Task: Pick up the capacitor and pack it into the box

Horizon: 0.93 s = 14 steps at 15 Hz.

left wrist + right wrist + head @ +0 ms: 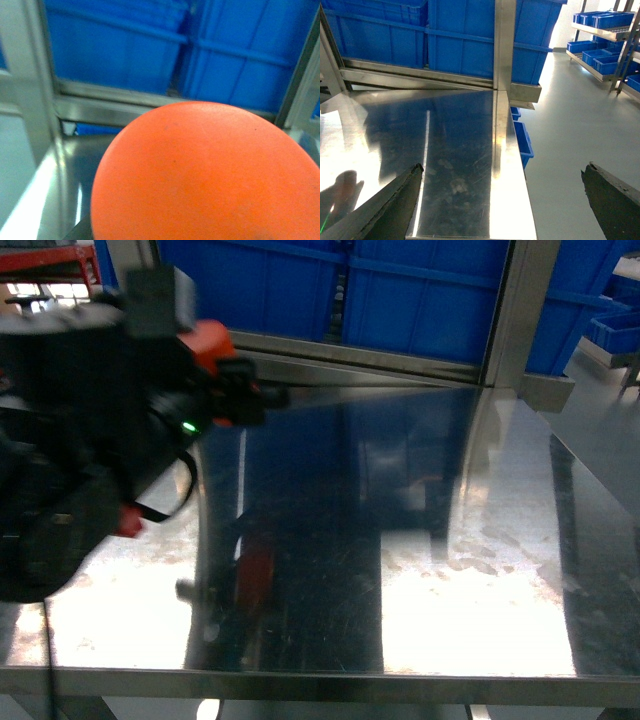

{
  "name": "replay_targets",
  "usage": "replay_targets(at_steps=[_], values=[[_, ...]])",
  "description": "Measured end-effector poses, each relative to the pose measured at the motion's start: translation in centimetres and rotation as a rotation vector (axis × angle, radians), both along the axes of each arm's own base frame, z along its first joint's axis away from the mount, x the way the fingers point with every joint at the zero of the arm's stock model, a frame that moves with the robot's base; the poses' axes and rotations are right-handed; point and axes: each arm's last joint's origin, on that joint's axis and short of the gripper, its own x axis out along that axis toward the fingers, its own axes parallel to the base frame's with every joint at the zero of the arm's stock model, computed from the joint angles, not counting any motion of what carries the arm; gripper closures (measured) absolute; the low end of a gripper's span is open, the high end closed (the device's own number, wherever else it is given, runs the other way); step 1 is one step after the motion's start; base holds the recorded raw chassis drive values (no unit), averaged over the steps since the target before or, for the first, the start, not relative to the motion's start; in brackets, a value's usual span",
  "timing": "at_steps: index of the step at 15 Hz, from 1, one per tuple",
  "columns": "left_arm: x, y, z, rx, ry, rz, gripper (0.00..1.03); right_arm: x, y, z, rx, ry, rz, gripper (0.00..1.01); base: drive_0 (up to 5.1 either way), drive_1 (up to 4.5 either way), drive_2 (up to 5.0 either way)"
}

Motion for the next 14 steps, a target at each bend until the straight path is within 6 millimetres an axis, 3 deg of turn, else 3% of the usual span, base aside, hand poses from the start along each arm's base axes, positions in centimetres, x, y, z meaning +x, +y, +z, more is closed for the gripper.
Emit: replay_targets(at_steps=[1,2,4,5,6,7,8,10,12,14], values=[[-2.9,2.5,2.5,0.020,-0.048,0.050,0.59,0.0,0.0,0.0,0.000,0.000,0.000,0.03,0.0,0.00,0.0],[-6.1,4.7,3.3,0.029,-0.032,0.089,0.59,0.0,0.0,0.0,0.000,0.000,0.000,0.03,0.0,0.00,0.0],[-12.3,8.5,1.9,0.045,0.088,0.149,0.59,0.0,0.0,0.0,0.000,0.000,0.000,0.03,0.0,0.00,0.0],[-14.9,9.9,2.5,0.033,0.077,0.173,0.59,0.0,0.0,0.0,0.000,0.000,0.000,0.03,0.0,0.00,0.0],[-17.1,11.0,4.5,0.013,-0.028,0.204,0.59,0.0,0.0,0.0,0.000,0.000,0.000,0.03,0.0,0.00,0.0],[-17.8,11.1,6.2,0.001,-0.123,0.202,0.59,0.0,0.0,0.0,0.000,0.000,0.000,0.03,0.0,0.00,0.0],[-17.7,10.9,6.4,0.002,-0.131,0.183,0.59,0.0,0.0,0.0,0.000,0.000,0.000,0.03,0.0,0.00,0.0],[-17.4,10.8,5.1,0.020,0.005,0.182,0.59,0.0,0.0,0.0,0.000,0.000,0.000,0.03,0.0,0.00,0.0],[-19.4,10.8,6.3,0.063,0.052,0.194,0.59,0.0,0.0,0.0,0.000,0.000,0.000,0.03,0.0,0.00,0.0],[-21.2,10.8,5.3,0.074,0.092,0.193,0.59,0.0,0.0,0.0,0.000,0.000,0.000,0.03,0.0,0.00,0.0]])
